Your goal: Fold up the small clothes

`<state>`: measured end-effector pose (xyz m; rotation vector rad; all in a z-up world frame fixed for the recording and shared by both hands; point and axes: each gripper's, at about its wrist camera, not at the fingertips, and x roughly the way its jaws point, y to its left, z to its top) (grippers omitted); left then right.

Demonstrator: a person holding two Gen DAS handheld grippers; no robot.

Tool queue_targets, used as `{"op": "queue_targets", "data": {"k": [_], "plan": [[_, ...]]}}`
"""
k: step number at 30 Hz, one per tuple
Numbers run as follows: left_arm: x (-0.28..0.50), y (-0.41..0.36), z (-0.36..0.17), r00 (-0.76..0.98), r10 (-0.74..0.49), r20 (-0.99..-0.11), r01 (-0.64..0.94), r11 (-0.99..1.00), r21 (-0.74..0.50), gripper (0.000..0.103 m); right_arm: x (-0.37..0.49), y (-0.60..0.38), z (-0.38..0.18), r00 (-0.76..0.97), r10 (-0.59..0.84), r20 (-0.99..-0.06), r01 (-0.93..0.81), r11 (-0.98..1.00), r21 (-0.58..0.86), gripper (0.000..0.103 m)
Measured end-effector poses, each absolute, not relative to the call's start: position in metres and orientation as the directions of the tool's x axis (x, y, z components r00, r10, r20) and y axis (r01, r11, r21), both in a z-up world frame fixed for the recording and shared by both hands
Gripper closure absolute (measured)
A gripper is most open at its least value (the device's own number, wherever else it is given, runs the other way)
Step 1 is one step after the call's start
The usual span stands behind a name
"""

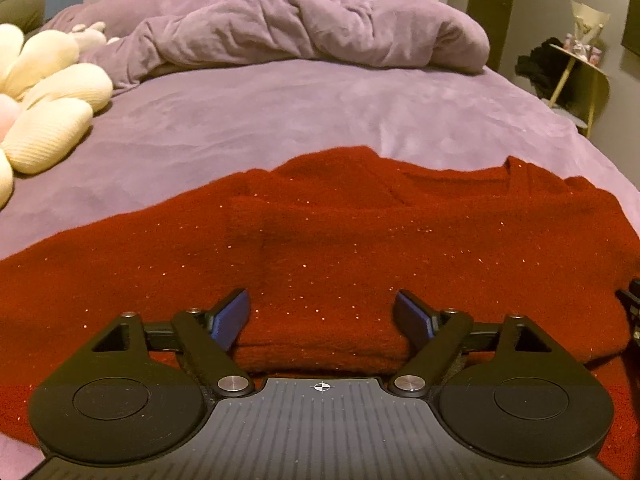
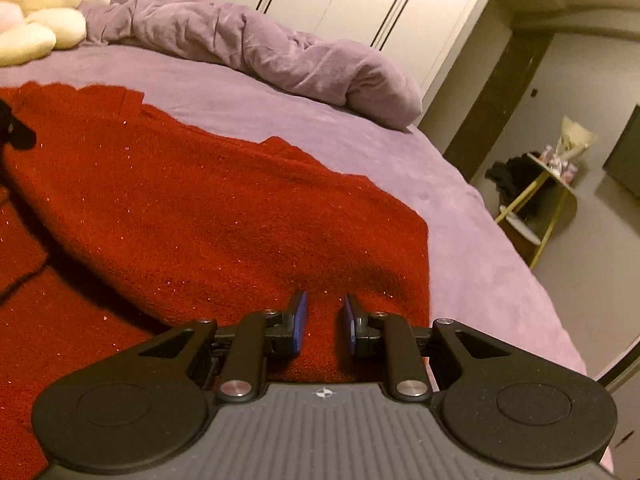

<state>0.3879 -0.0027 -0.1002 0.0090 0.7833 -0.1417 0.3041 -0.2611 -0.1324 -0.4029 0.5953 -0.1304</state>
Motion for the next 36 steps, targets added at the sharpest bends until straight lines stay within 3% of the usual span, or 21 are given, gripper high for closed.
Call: {"op": "queue_targets", "data": {"k": [5,9,13,20,23,27,29,30,33,36], "plan": [[0.378,0.007,-0.094,0.697,-0.171,-0.696,0.156,0.984,-0.085,0.006,0.301,-0.26,-0.124,0.813,-0.244,-0.529,0.011,0.914,-0.405,0.081],[0.352,0.047,-0.081,0.718,-0.193,-0.669,0.104,0.98,-0.171,0.006,0.271,-0.255,-0.106,0.806,-0.277,-0.523,0.099,0.934,-0.343,0.054],[0.306,0.127,-0.076,0.758,-0.176,-0.628,-0.03,0.953,-0.302,0.005,0.22,-0.256,-0.092,0.805,-0.135,-0.578,0.071,0.989,-0.131,0.05],[0.252,0.294,-0.09,0.745,0.106,-0.659,-0.457,0.801,-0.387,0.008,0.169,-0.238,-0.095,0.759,-0.038,-0.649,0.038,0.999,-0.014,0.05],[0.242,0.35,-0.106,0.74,0.108,-0.664,-0.558,0.65,-0.516,0.017,0.162,-0.228,-0.098,0.739,-0.01,-0.674,0.021,1.0,0.009,0.05],[0.237,0.394,-0.125,0.82,0.06,-0.569,-0.534,0.436,-0.724,0.021,0.161,-0.222,-0.096,0.731,-0.027,-0.682,0.038,0.999,0.002,0.05],[0.241,0.406,-0.129,0.834,0.058,-0.549,-0.528,0.374,-0.763,0.042,0.16,-0.224,-0.095,0.725,-0.015,-0.688,0.049,0.998,0.03,0.05],[0.244,0.41,-0.132,0.833,0.054,-0.55,-0.531,0.355,-0.769,0.048,0.16,-0.224,-0.095,0.722,-0.015,-0.691,0.056,0.998,0.036,0.05],[0.247,0.419,-0.139,0.822,0.045,-0.567,-0.549,0.323,-0.771,0.089,0.159,-0.223,-0.098,0.722,-0.024,-0.692,0.059,0.998,0.027,0.05],[0.249,0.412,-0.133,0.834,0.055,-0.55,-0.528,0.372,-0.763,0.092,0.157,-0.224,-0.098,0.726,-0.019,-0.688,0.057,0.998,0.033,0.05]]}}
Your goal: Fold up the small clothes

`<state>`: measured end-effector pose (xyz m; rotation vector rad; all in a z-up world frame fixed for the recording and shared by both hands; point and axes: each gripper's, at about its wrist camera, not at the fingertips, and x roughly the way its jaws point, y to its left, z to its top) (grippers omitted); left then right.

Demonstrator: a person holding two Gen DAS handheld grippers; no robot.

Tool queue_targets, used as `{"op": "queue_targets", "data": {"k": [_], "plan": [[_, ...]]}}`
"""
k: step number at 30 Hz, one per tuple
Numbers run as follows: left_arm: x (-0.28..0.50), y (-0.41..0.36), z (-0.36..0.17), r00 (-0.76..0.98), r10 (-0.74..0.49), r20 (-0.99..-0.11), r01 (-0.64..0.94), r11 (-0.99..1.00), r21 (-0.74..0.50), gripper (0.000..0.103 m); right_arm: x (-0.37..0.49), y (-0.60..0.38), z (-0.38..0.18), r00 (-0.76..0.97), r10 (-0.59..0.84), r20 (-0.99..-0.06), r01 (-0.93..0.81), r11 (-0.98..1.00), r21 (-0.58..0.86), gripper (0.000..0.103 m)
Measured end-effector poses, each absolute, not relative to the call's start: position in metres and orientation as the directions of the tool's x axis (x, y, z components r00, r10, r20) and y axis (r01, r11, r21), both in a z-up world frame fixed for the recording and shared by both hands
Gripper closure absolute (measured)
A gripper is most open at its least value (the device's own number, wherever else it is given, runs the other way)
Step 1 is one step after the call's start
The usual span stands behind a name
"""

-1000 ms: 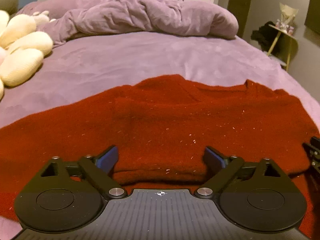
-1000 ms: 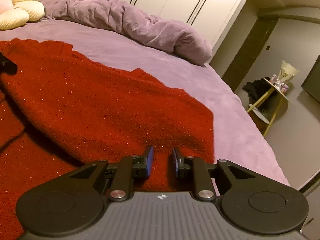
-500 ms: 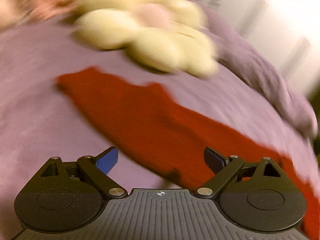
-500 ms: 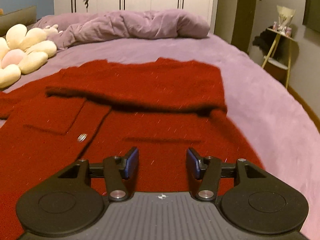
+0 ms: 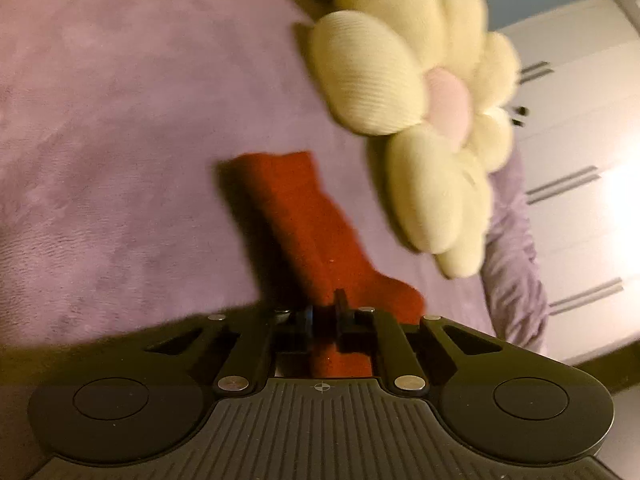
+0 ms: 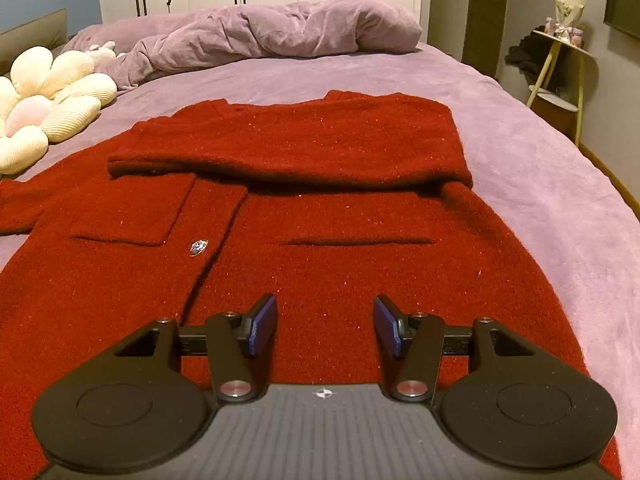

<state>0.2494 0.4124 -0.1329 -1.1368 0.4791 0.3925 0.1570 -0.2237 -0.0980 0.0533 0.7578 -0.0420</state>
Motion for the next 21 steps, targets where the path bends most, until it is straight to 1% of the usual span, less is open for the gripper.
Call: {"op": "queue_targets", "data": {"k": [2,4,7,8,10,12,13,14,16,17,21], "plan": [[0.255,0.393,-0.114,0.855,0.055,-0.515,-0.473,0.486,-0.735,0.092,0.157,-0.227,-0.097,0.729,-0.018,-0.684,0.062,0.997,0.039,0.049],[0.267,0.36,-0.083,0.888,0.017,-0.459,-0.367,0.627,-0.687,0.092,0.156,-0.231,-0.095,0.736,-0.017,-0.677,0.067,0.997,0.048,0.05],[0.286,0.283,-0.035,0.921,-0.129,-0.369,-0.139,0.775,-0.616,0.092,0.155,-0.238,-0.091,0.75,-0.023,-0.661,0.085,0.995,0.061,0.05],[0.293,0.248,-0.021,0.918,-0.197,-0.344,-0.044,0.811,-0.583,0.092,0.154,-0.239,-0.088,0.756,-0.025,-0.654,0.09,0.994,0.066,0.05],[0.301,0.187,-0.007,0.891,-0.32,-0.321,0.102,0.832,-0.546,0.091,0.153,-0.244,-0.082,0.771,-0.024,-0.637,0.096,0.992,0.078,0.05],[0.309,0.125,-0.007,0.837,-0.416,-0.356,0.209,0.844,-0.494,0.076,0.151,-0.25,-0.076,0.785,-0.025,-0.619,0.1,0.991,0.087,0.05],[0.311,0.101,-0.012,0.813,-0.443,-0.378,0.243,0.848,-0.471,0.049,0.151,-0.252,-0.074,0.789,-0.022,-0.614,0.099,0.991,0.091,0.05],[0.311,0.081,-0.021,0.79,-0.451,-0.415,0.253,0.856,-0.451,0.039,0.152,-0.255,-0.072,0.79,-0.017,-0.612,0.096,0.991,0.097,0.05],[0.308,0.061,-0.041,0.754,-0.452,-0.476,0.233,0.862,-0.45,0.043,0.159,-0.259,-0.069,0.784,-0.002,-0.62,0.085,0.991,0.104,0.05],[0.304,0.06,-0.05,0.75,-0.435,-0.499,0.201,0.868,-0.454,0.043,0.164,-0.26,-0.068,0.781,0.016,-0.624,0.071,0.991,0.115,0.05],[0.278,0.08,-0.079,0.749,-0.287,-0.597,0.061,0.928,-0.368,0.044,0.197,-0.256,-0.064,0.769,0.138,-0.624,0.006,0.975,0.223,0.05]]}}
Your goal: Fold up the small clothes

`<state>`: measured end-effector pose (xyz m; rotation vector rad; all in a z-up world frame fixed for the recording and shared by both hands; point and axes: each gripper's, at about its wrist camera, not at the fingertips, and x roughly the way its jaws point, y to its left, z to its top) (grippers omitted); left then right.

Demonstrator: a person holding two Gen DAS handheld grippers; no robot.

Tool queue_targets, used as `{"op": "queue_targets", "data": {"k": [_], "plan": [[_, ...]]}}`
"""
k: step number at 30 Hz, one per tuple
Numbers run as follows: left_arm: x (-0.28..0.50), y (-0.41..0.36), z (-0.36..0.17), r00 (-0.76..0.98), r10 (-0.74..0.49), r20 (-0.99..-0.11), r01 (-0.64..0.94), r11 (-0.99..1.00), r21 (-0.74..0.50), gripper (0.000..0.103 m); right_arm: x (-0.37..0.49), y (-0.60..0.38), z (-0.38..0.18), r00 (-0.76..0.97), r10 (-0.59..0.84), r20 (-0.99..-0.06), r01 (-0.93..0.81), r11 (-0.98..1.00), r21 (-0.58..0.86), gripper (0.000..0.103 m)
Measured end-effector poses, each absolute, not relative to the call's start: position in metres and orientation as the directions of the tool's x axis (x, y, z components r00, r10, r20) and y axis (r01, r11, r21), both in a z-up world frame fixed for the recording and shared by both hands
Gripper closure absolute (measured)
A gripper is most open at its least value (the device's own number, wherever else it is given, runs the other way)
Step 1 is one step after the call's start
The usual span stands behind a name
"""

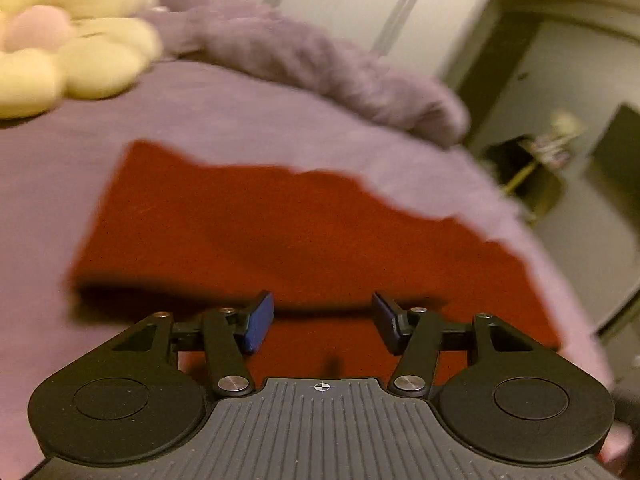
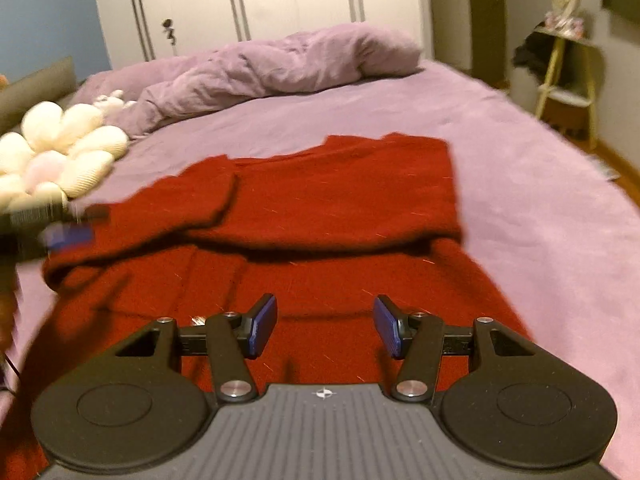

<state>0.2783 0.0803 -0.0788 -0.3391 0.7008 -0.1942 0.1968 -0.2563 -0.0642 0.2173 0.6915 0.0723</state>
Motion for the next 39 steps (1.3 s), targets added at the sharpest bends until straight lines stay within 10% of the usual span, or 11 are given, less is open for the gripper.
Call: {"op": "queue_targets", "data": {"k": [8,18,27,39], "plan": [[0.268,0.145,-0.096,0.727,-0.114,-0.677,-0.106,0.956,-0.275,0.044,0.316,-0.189,-0.073,0.7,0.34,-0.628,-0.07,0.908,0.414,0.051],[0.289,0.153,-0.103,0.694,-0.043,-0.718,-0.177,0.957,-0.228,0.05,0.348,-0.167,-0.079,0.72,0.292,-0.63,-0.043,0.924,0.38,0.09],[0.306,0.12,-0.083,0.739,-0.093,-0.668,-0.1,0.964,-0.245,0.046,0.291,-0.225,-0.051,0.872,-0.102,-0.479,0.128,0.992,0.021,0.091],[0.323,0.086,-0.091,0.707,-0.044,-0.706,-0.075,0.988,-0.137,0.048,0.314,-0.286,-0.099,0.763,0.069,-0.643,0.136,0.955,0.264,0.077]]}}
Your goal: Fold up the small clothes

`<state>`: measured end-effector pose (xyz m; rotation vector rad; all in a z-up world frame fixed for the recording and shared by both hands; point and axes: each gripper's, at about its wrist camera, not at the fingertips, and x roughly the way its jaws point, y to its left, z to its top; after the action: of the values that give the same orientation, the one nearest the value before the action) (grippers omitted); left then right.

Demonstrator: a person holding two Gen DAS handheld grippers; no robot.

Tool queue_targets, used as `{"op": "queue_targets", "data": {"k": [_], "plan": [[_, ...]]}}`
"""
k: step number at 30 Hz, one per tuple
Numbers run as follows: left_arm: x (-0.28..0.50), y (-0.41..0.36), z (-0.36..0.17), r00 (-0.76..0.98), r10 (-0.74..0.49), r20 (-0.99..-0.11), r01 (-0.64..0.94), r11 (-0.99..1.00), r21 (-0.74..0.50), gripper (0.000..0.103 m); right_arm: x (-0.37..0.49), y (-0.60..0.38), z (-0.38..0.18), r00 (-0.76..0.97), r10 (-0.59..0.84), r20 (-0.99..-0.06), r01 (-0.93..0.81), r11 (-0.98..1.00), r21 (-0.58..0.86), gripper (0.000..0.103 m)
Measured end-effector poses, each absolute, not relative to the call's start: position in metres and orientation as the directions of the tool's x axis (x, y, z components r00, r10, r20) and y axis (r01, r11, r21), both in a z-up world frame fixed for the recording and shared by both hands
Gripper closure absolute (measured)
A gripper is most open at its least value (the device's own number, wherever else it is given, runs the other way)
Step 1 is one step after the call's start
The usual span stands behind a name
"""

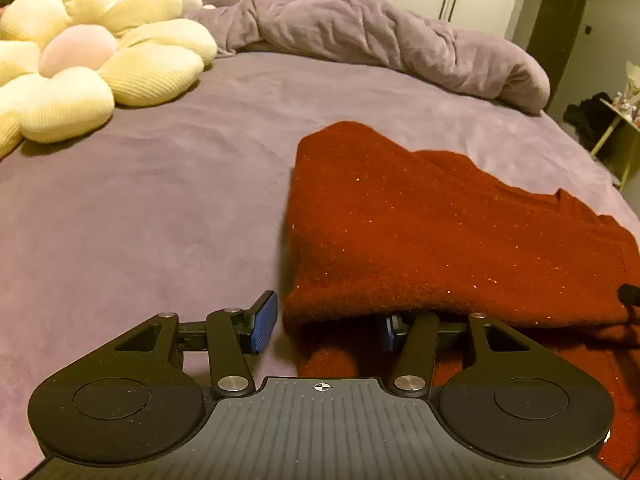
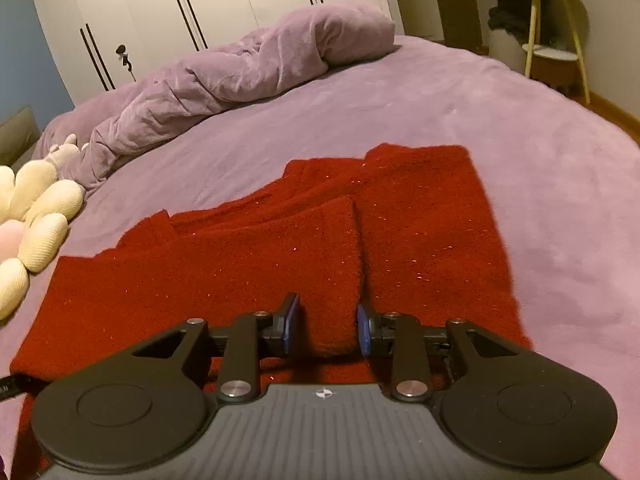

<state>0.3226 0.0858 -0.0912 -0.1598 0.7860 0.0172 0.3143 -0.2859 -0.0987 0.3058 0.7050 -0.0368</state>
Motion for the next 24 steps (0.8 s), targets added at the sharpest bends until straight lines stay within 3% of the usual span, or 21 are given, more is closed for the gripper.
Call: {"op": "queue_targets", "data": {"k": [3,6,9,12,16,19,21,24], "plan": [[0.321,0.081,-0.087,0.72,-0.032,-0.693,-0.071,0.99,-0.12,0.046,0.313,-0.28,-0.093,0.781,0.046,-0.623,0.1,0.975,0.198,0.09],[0.319,0.07,-0.082,0.741,-0.018,-0.672,-0.048,0.996,-0.08,0.038,0.298,-0.278,-0.074,0.841,-0.141,-0.521,0.178,0.984,0.02,0.099],[0.322,0.058,-0.082,0.73,-0.05,-0.682,0.0,0.997,-0.073,0.033,0.298,-0.281,-0.078,0.821,-0.282,-0.496,0.255,0.959,-0.124,0.099],[0.323,0.053,-0.084,0.714,-0.059,-0.698,0.007,0.997,-0.077,0.033,0.303,-0.291,-0.094,0.786,-0.291,-0.546,0.248,0.957,-0.153,0.099],[0.315,0.062,-0.077,0.7,-0.091,-0.708,0.011,0.993,-0.116,0.034,0.302,-0.292,-0.1,0.792,-0.302,-0.53,0.215,0.951,-0.221,0.098],[0.3,0.07,-0.062,0.721,-0.077,-0.688,0.007,0.995,-0.104,0.034,0.303,-0.282,-0.094,0.752,-0.506,-0.422,0.359,0.852,-0.382,0.089],[0.29,0.075,-0.046,0.76,-0.077,-0.646,0.006,0.994,-0.112,0.034,0.296,-0.283,-0.083,0.788,-0.432,-0.438,0.347,0.9,-0.262,0.088],[0.293,0.069,-0.028,0.794,-0.121,-0.595,0.042,0.989,-0.145,0.031,0.29,-0.277,-0.074,0.837,-0.179,-0.517,0.194,0.981,-0.025,0.088]]}}
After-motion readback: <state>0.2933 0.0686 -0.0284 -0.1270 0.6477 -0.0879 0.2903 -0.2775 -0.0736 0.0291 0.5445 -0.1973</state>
